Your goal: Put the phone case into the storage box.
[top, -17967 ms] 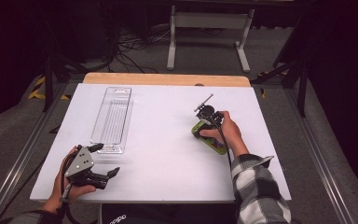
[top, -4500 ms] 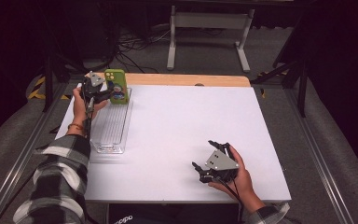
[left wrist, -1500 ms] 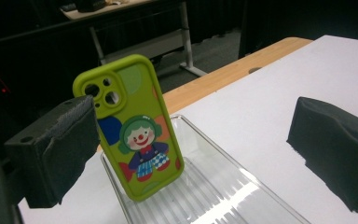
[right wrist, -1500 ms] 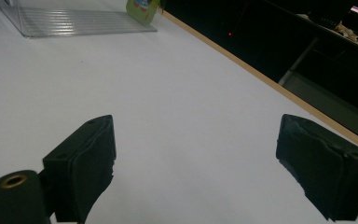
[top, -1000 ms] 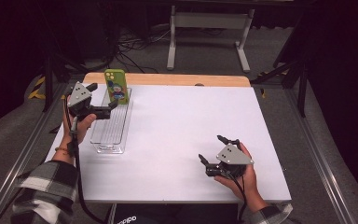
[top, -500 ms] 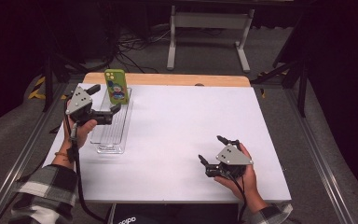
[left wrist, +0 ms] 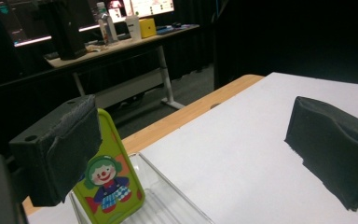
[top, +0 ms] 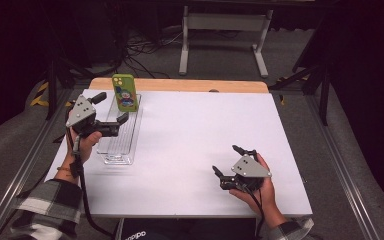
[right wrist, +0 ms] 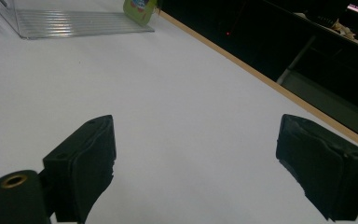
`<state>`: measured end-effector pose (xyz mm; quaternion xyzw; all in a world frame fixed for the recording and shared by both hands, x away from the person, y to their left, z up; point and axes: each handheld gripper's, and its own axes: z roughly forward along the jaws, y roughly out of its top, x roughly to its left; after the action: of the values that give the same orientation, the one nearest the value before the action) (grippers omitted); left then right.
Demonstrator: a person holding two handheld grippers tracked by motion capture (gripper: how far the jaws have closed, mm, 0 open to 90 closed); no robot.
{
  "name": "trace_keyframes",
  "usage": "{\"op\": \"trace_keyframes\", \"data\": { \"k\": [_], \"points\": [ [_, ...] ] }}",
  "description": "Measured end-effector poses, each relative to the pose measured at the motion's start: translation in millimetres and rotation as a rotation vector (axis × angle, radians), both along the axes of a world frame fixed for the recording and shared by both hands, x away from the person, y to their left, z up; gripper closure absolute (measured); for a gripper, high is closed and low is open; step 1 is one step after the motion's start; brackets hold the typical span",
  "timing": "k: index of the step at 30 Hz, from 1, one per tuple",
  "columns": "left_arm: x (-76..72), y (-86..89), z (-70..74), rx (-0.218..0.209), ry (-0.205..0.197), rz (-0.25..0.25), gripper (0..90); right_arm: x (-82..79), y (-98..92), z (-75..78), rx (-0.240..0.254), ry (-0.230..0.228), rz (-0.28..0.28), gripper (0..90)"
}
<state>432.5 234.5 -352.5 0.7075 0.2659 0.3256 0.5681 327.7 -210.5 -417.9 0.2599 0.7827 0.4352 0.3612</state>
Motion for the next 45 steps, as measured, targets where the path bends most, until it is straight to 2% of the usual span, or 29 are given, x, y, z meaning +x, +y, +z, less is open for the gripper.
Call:
{"op": "trace_keyframes", "data": {
  "k": [13,27,35,40,45],
  "points": [
    [-9.5,-3.3,4.0,0.016,-0.022,-0.022,3.8,-1.8,0.4,0.1,-0.007,-0.003,0.003,12.5],
    [-19.2,-11.3,1.2,0.014,-0.026,-0.059,3.7,-4.1,4.4,0.7,-0.015,-0.009,0.017,12.3],
    [-26.9,-17.8,-0.3,0.018,-0.044,-0.076,3.7,-5.6,4.7,1.9,-0.013,-0.014,0.021,12.2],
    [-30.0,-19.4,-0.7,0.008,-0.039,-0.088,3.7,-6.2,4.8,2.3,-0.015,-0.016,0.023,12.1],
    [-32.4,-22.4,-0.8,0.019,-0.04,-0.096,3.7,-6.7,4.0,3.3,-0.012,-0.022,0.022,12.1]
  ]
}}
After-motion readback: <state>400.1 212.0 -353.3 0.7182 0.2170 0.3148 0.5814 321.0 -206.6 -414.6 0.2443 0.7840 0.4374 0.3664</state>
